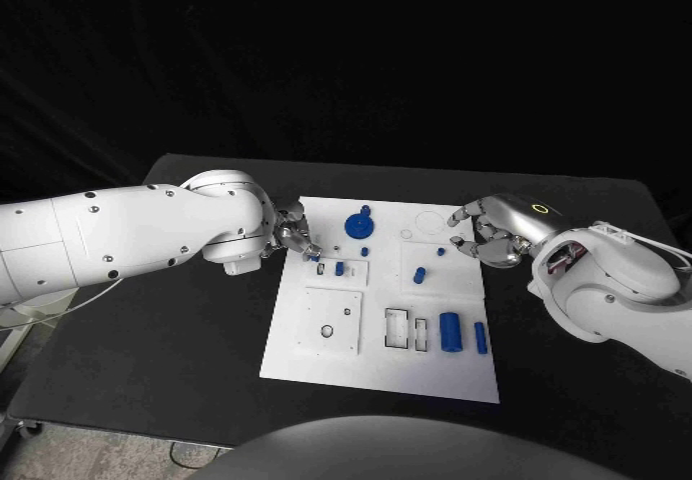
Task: Assemble the parts on the task board
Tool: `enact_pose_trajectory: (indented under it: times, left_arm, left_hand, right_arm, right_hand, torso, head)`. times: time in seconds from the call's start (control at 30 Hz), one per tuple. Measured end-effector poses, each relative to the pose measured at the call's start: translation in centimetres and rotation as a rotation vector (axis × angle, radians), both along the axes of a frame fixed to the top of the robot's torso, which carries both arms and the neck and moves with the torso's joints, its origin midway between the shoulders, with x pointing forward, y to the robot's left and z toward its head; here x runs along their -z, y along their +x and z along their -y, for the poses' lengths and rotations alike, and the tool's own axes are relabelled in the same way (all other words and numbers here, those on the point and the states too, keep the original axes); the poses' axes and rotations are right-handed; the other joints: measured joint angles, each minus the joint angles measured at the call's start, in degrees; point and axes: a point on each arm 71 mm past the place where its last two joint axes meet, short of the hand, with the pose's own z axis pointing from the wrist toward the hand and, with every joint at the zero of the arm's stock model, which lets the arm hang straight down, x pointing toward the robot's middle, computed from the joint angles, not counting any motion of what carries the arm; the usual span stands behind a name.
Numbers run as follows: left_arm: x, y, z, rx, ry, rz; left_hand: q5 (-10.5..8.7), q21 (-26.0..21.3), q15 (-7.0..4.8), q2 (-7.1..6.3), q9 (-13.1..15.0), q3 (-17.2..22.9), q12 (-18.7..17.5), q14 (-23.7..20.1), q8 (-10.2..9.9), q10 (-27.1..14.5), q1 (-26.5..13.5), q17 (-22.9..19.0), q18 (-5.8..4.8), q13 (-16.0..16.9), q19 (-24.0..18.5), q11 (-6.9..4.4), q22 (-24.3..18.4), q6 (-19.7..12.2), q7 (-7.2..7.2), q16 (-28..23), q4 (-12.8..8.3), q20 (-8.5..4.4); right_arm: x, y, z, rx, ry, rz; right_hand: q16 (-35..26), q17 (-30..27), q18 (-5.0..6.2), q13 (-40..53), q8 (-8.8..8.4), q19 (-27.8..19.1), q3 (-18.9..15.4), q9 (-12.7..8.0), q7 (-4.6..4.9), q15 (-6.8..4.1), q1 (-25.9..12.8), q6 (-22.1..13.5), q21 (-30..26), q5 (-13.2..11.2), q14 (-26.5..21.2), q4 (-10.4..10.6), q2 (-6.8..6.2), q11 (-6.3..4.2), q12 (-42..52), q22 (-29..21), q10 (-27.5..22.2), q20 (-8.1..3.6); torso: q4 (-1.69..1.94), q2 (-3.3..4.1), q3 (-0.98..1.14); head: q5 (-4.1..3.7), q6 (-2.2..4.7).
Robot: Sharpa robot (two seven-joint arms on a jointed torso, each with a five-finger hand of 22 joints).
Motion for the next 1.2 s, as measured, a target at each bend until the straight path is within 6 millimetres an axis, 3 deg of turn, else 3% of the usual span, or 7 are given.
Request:
enact_pose_trajectory:
  times: [1.2]
  left_arm:
    - [1.6, -0.4, 0.9, 0.048, 0.049, 0.011]
  left_hand:
    - [-0.21, 0.0, 0.0, 0.01, -0.19, 0.8, 0.0, 0.0, -0.25, 0.0, -0.45, -0.02, 0.0, 0.04, 0.0, 0.01, 0.03, 0.08, 0.12, 0.0, -0.49, 0.0]
  right_arm:
    - [0.1, -0.1, 0.0, 0.003, 0.009, -0.013]
  right_hand:
    - [-0.22, 0.03, 0.0, -0.02, 0.0, -0.41, 0.24, -0.1, 0.02, 0.0, 0.0, 0.4, -0.77, 0.21, 0.0, -0.24, 0.0, 0.0, -0.22, -0.02, 0.0, 0.0]
  torso:
    - [0.01, 0.05, 0.01]
  head:
    - [0.31, 0.0]
